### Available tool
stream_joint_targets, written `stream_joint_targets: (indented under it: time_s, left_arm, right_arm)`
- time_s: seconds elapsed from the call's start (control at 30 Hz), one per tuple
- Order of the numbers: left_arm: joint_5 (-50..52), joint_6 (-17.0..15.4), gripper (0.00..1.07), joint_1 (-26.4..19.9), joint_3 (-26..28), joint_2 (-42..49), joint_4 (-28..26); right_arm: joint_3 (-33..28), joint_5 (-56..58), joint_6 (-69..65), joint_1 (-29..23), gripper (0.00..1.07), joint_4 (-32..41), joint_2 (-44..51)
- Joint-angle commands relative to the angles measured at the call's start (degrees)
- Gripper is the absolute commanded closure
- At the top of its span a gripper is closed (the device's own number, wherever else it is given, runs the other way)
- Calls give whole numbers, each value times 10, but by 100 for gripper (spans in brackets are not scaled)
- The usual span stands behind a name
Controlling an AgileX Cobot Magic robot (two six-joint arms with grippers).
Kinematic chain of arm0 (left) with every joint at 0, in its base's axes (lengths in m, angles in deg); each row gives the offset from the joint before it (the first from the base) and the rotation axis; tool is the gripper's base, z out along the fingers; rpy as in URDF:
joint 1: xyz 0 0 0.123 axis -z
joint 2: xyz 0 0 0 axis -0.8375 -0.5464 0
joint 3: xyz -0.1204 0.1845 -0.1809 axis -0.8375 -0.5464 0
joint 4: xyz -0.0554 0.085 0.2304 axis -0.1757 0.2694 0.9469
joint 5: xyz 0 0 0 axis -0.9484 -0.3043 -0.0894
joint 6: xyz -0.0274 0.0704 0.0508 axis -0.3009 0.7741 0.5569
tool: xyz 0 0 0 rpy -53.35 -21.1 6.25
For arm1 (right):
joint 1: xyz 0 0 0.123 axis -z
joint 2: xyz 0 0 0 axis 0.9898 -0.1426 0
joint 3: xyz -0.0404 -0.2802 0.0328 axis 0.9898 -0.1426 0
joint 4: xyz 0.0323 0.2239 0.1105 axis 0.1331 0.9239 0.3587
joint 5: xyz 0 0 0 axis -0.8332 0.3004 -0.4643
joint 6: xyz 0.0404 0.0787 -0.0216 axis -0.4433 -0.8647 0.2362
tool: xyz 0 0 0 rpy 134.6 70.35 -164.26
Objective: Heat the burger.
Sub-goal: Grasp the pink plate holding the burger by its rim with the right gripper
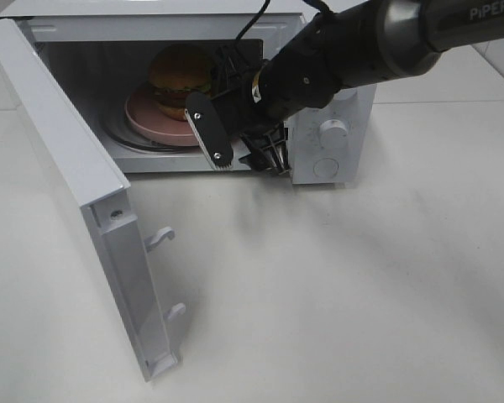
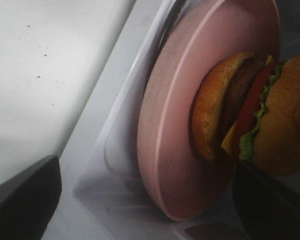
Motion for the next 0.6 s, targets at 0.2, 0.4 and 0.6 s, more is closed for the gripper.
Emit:
stream_joint_targets:
  time_s: [0.2,0.4,0.6]
  left_arm:
    - [6,-3,10,-2,-2,9,-1]
    - [6,-3,10,-2,-2,9,-1]
    - [6,-3,10,-2,-2,9,0]
  right_arm:
    - [60,-1,-31,-1,20,-17,-54]
    - [91,-2,-45,-1,20,-17,-83]
    - [119,-1,-45,-1,22,-16,-103]
